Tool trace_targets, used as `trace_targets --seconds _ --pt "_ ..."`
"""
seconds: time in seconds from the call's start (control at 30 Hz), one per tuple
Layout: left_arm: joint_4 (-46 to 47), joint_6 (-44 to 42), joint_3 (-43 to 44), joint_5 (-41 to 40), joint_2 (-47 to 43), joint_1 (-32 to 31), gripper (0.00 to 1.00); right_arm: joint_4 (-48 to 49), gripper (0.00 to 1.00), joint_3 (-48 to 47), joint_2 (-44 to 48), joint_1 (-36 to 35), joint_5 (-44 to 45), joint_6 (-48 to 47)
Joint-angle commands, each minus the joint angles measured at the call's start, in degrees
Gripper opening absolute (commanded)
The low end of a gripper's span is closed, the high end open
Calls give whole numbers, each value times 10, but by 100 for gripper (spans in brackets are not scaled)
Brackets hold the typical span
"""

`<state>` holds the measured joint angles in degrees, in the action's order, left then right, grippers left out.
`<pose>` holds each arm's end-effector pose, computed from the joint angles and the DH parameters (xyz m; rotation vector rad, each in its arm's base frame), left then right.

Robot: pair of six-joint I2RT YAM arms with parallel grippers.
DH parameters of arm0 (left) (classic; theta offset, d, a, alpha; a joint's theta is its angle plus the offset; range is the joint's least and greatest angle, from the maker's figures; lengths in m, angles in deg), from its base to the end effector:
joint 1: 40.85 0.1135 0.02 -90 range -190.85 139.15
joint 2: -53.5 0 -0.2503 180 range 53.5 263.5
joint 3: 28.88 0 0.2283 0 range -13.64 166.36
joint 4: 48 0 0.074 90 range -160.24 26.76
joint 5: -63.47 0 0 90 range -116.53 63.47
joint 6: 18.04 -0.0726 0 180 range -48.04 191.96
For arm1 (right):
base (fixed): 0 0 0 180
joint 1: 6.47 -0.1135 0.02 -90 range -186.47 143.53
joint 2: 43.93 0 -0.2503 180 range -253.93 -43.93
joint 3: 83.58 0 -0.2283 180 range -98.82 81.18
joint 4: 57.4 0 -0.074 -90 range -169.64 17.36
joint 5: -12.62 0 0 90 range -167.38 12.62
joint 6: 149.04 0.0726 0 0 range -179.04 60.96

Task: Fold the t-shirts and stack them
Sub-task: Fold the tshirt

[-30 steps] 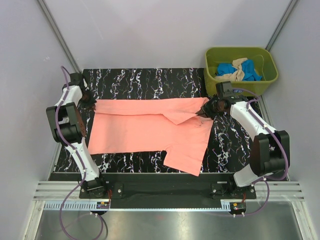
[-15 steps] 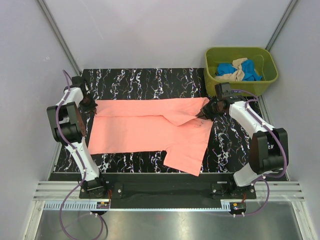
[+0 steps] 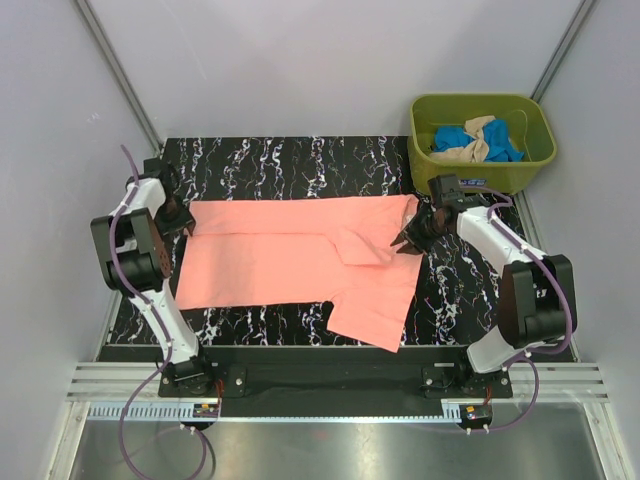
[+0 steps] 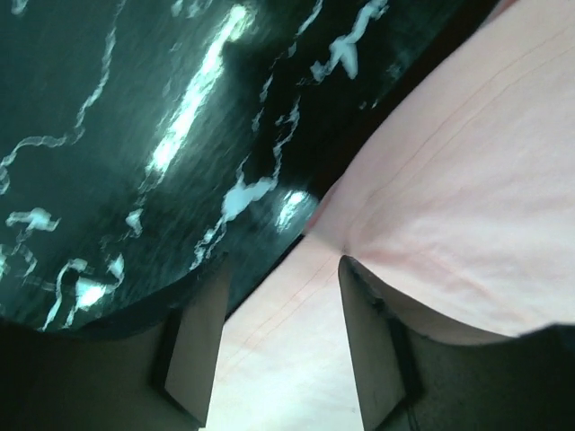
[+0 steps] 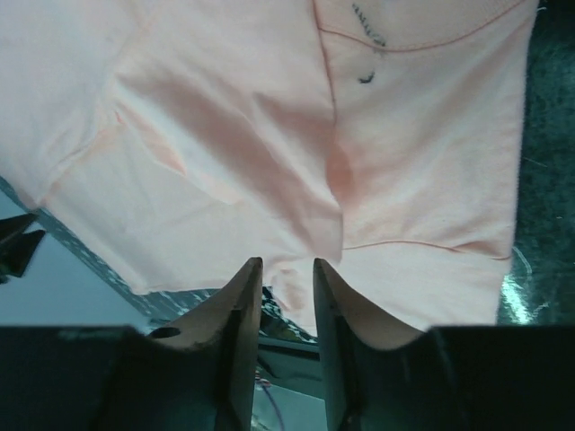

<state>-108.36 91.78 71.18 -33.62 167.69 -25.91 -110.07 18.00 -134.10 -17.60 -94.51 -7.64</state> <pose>0.3678 0.1074 0.1454 -0.8779 2.7239 0.1605 0.2963 0.0801 0.1880 0.8837 2.6915 0.6981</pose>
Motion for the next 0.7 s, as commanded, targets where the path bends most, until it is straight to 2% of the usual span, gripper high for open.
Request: trace_targets --seconds 0.0,0.07,0.1,0.13,0.2,0.3,0.33,0.53,0.67 --pt "-6 24 0 -11 -71 -2 54 -45 37 -5 3 -2 20 -94" --pt "27 29 -19 19 -97 -28 47 -68 43 -33 8 -2 53 -134" --pt "37 32 -23 36 -101 -40 45 -76 51 -46 7 -3 67 -161" --pt "56 42 -28 44 -101 -65 42 -83 54 -70 5 -2 74 -175" --pt "81 53 -35 101 -78 -78 38 -85 59 -92 -10 -2 85 -199" --pt "99 76 -24 136 -7 -81 27 -88 60 -133 -39 -1 98 -211" --pt "89 76 -7 132 21 -80 26 -93 61 -153 -45 -1 110 -211" --pt "73 86 15 98 68 -51 29 -71 62 -194 -87 -1 139 -224" --pt "48 84 43 123 96 -37 30 -52 62 -210 -124 -1 133 -218"
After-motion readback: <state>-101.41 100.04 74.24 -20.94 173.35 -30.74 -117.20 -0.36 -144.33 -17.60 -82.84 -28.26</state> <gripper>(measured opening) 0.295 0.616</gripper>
